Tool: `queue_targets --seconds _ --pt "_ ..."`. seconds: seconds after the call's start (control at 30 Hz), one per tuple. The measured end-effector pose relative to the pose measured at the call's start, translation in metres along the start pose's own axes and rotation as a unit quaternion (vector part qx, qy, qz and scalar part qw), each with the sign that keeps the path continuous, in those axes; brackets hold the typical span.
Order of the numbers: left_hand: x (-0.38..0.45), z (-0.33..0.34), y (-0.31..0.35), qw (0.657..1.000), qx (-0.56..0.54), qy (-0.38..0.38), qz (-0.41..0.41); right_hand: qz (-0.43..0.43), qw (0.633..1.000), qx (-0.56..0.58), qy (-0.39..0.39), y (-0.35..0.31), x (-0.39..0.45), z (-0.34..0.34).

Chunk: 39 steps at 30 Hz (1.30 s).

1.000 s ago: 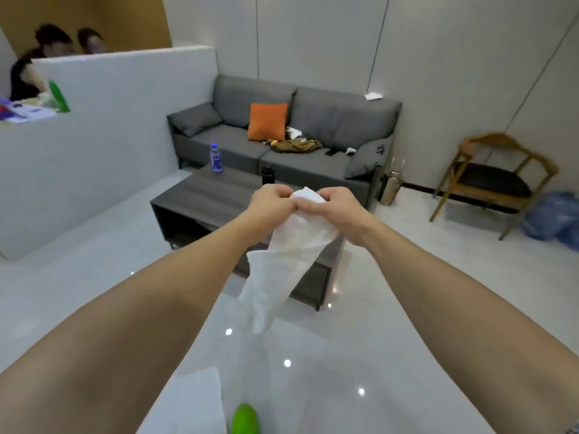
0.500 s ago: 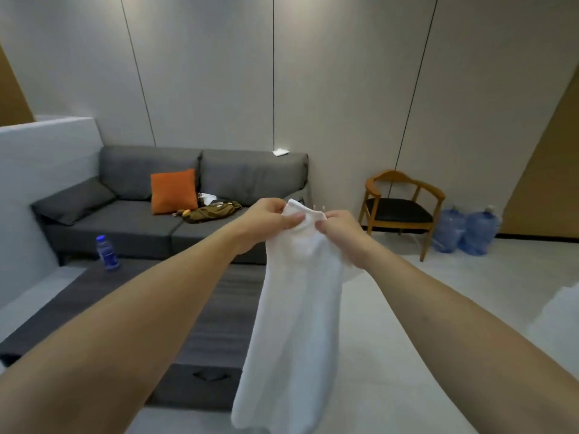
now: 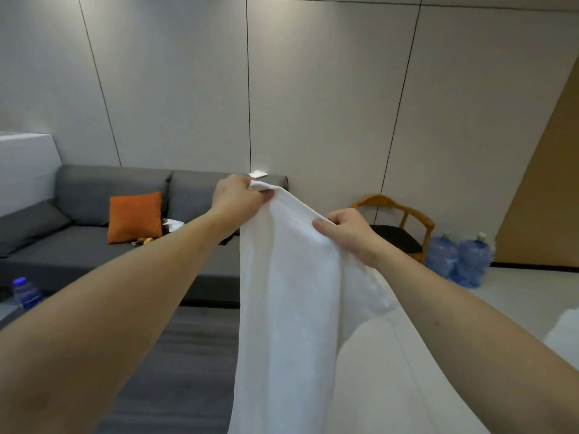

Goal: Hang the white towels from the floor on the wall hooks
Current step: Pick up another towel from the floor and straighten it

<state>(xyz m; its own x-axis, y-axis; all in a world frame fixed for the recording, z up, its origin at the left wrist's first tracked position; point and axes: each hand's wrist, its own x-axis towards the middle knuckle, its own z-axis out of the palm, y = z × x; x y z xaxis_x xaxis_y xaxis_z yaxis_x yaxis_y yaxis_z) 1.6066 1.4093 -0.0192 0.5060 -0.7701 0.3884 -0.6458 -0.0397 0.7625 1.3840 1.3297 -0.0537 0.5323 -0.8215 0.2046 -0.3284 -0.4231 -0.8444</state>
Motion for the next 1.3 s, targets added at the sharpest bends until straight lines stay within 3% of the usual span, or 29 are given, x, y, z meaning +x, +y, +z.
queue_targets --seconds 0.23,0.37,0.5,0.63,0.93,1.3 --pt "0.066 0.028 -0.001 0.987 0.062 0.134 -0.062 -0.022 0.998 -0.018 -0.055 0.047 0.096 -0.048" --pt "0.079 0.018 -0.019 0.971 0.136 0.169 -0.096 -0.018 0.996 -0.046 -0.076 0.068 0.15 -0.028" --pt "0.09 -0.011 -0.049 0.957 0.148 0.209 -0.133 -0.013 0.997 -0.064 -0.034 0.069 0.207 0.01" --pt "0.102 -0.06 -0.085 0.942 0.164 0.248 -0.158 -0.061 0.994 -0.093 -0.011 0.039 0.255 0.055" --pt "0.133 -0.188 -0.156 0.891 0.186 0.358 -0.208 -0.156 0.975 -0.147 -0.051 -0.063 0.359 0.166" --pt "0.106 -0.312 -0.24 0.774 0.33 0.412 -0.349 -0.252 0.947 -0.004 -0.198 -0.171 0.451 0.377"
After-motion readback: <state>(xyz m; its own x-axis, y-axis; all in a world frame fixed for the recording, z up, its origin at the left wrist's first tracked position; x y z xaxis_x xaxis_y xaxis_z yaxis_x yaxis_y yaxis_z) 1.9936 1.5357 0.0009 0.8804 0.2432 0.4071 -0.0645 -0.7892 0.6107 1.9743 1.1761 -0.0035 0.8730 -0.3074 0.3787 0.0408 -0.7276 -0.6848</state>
